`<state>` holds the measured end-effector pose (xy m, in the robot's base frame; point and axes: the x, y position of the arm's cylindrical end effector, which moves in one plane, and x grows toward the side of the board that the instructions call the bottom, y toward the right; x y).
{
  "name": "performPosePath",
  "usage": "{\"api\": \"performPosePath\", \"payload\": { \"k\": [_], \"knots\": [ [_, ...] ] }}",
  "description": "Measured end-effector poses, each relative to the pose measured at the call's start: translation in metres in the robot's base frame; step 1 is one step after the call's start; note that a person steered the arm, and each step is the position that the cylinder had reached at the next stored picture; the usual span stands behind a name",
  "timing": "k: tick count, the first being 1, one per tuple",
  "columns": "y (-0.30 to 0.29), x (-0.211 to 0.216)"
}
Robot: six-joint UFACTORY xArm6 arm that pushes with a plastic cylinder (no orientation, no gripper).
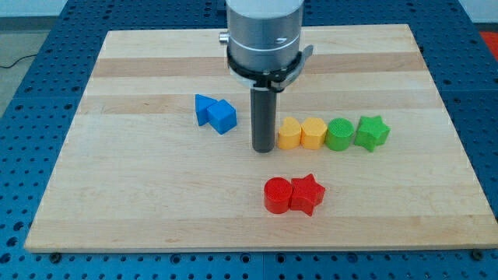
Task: Push the blue parallel to yellow and green blocks
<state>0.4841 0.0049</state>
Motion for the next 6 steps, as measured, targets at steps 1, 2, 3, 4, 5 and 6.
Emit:
{"api": "performPosePath", "payload": {
  "k": [1,2,3,4,5,6],
  "knots": [
    [0.06,0.016],
    [0.121,0.029],
    [0.163,0.037],
    [0.163,0.039],
    [0.163,0.048],
    [0.162,0.058]
  ]
}}
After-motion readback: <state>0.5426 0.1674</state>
